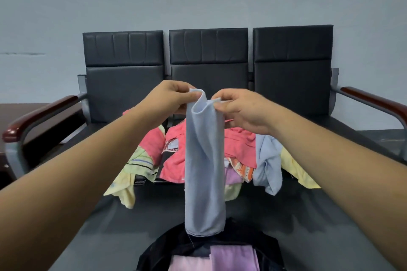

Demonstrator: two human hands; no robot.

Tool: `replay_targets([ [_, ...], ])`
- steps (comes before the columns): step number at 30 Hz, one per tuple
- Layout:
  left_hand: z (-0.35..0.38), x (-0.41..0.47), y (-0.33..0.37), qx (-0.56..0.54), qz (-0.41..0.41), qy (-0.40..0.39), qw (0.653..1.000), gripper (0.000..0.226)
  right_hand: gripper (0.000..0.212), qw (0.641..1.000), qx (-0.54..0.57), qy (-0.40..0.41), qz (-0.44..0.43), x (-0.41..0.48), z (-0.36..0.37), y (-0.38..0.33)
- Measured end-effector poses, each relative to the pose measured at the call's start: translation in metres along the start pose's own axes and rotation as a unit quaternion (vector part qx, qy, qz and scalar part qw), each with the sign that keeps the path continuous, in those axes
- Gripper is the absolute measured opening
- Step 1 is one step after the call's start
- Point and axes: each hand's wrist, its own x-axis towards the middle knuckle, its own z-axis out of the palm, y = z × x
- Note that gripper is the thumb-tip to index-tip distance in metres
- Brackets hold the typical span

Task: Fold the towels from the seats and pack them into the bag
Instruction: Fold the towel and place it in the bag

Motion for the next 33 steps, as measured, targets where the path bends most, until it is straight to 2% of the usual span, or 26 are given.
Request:
replay_targets([
  [2, 0.004, 0.000, -0.005, -0.002, -0.001, 0.019, 1.000, 0.017, 0.017, 1.000, -0.014, -0.003, 0.015, 0.004, 0.012, 0.002],
  [4, 0.005, -0.001, -0.017, -0.066, -0.014, 0.014, 0.998, 0.019, 0.018, 0.999, 0.035, 0.024, 0.007, 0.010, 0.016, 0.004],
  [7, 0.008, -0.012, -0.047, -0.158, -0.081, -0.104, 0.979, 0.034, 0.026, 0.984, 0.175, 0.038, -0.005, 0.019, 0.013, 0.005],
  [10, 0.020, -0.029, -0.084, -0.057, -0.150, -0.185, 0.970, 0.040, 0.025, 0.963, 0.266, 0.047, 0.005, 0.025, 0.006, 0.010],
  [12, 0.027, -0.039, -0.104, -0.015, -0.166, -0.181, 0.969, 0.040, 0.027, 0.958, 0.279, 0.058, 0.015, 0.027, 0.000, 0.016],
  [14, 0.030, -0.047, -0.122, -0.045, -0.194, -0.167, 0.966, 0.033, 0.024, 0.959, 0.262, 0.099, 0.036, 0.034, -0.004, 0.029],
  [17, 0.036, -0.056, -0.141, -0.145, -0.225, -0.167, 0.949, 0.031, 0.020, 0.949, 0.209, 0.198, 0.128, 0.042, -0.011, 0.061],
  [19, 0.041, -0.060, -0.146, -0.254, -0.232, -0.162, 0.925, 0.036, 0.020, 0.940, 0.182, 0.207, 0.201, 0.041, -0.012, 0.084],
  [22, 0.048, -0.061, -0.149, -0.368, -0.243, -0.140, 0.887, 0.039, 0.030, 0.922, 0.207, 0.184, 0.272, 0.038, -0.007, 0.117],
  [25, 0.054, -0.056, -0.150, -0.436, -0.253, -0.112, 0.856, 0.045, 0.034, 0.903, 0.287, 0.154, 0.278, 0.034, 0.003, 0.145],
  [30, 0.056, -0.045, -0.152, -0.485, -0.249, -0.053, 0.837, 0.050, 0.076, 0.907, 0.326, 0.005, 0.266, 0.014, 0.022, 0.179],
  [33, 0.050, -0.036, -0.159, -0.477, -0.262, -0.035, 0.838, 0.052, 0.054, 0.928, 0.273, -0.070, 0.242, 0.009, 0.028, 0.171],
])
